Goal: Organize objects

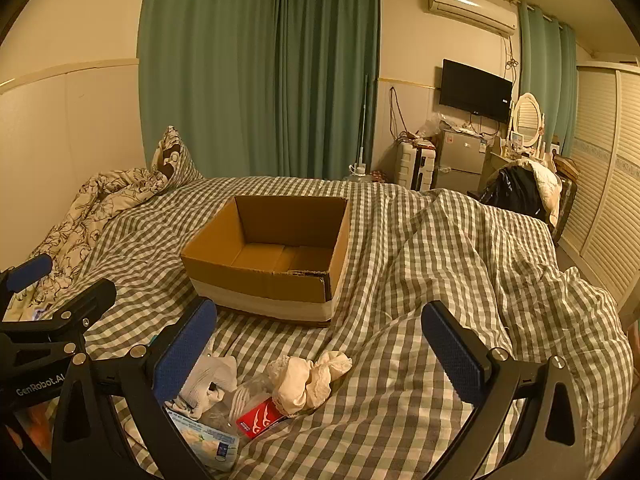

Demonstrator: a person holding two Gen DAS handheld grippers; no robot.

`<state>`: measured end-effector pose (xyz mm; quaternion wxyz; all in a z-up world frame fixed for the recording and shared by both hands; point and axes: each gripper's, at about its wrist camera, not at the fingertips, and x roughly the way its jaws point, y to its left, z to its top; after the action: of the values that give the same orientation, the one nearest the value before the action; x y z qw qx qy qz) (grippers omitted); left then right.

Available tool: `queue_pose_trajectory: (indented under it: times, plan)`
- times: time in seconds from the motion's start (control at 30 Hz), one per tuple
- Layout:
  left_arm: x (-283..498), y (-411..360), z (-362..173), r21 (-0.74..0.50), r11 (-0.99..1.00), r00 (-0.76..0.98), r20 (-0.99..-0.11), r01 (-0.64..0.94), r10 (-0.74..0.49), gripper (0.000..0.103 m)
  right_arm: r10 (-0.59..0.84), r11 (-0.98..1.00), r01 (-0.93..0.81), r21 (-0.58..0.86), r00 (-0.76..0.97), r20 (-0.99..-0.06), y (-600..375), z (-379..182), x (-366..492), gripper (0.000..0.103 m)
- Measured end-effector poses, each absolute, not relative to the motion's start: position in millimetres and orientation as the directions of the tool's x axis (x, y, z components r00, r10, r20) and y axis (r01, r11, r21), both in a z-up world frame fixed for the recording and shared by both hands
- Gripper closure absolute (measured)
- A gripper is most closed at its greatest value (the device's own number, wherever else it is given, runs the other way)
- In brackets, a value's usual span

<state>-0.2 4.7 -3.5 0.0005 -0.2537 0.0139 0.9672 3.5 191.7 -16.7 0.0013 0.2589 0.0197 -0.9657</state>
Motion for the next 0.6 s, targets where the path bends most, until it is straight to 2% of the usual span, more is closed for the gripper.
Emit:
queue_pose_trajectory:
  times: [0.6]
  plan:
    - [0.2, 6.3, -6.2, 0.025, -1.000, -0.870, -0.493, -0.010, -0.003, 0.000, 0.006, -0.999, 0.016, -0.039, -0.864, -0.503, 190.6, -18.2, 3.8, 0.000]
